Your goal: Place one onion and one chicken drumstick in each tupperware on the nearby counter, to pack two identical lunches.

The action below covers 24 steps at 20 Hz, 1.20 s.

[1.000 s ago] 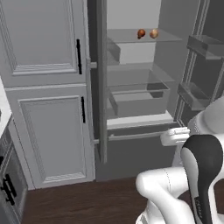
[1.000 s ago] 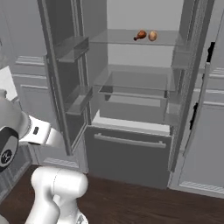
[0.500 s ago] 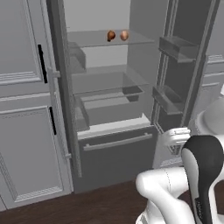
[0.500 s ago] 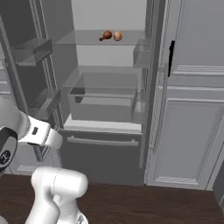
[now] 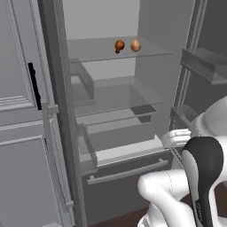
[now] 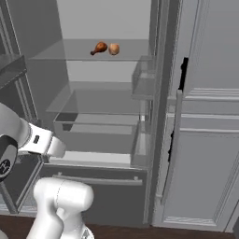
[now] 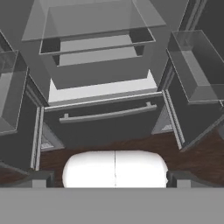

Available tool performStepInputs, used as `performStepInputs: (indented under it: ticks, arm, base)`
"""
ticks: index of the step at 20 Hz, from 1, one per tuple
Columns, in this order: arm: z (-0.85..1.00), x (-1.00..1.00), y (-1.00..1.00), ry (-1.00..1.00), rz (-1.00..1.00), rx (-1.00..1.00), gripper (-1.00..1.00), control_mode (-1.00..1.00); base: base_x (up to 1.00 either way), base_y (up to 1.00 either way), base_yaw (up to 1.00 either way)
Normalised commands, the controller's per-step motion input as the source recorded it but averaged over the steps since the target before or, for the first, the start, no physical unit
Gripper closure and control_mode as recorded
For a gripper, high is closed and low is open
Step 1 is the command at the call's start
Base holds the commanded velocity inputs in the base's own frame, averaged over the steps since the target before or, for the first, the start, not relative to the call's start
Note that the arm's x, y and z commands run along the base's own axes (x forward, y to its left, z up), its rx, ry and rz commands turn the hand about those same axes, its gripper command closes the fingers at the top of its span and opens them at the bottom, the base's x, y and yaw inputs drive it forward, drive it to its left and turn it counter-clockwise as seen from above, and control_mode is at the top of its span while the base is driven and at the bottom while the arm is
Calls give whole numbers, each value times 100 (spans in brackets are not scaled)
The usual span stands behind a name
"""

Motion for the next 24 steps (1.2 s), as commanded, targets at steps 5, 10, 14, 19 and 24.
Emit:
performStepInputs:
  ticks: [5,10,14,19,24]
  arm:
    - [0,0,0,0,0,0,-100,100]
    - [0,0,0,0,0,0,-100,100]
    - [0,0,0,0,0,0,-100,100]
    - [0,0,0,0,0,0,-100,100]
    - [7,10,-1,-3,0,0,-100,-100]
  base:
    - [87,-20,-8]
    - [57,-16,-7]
    - [54,-19,-7]
    - [49,-18,-5]
    - [12,-4,-1]
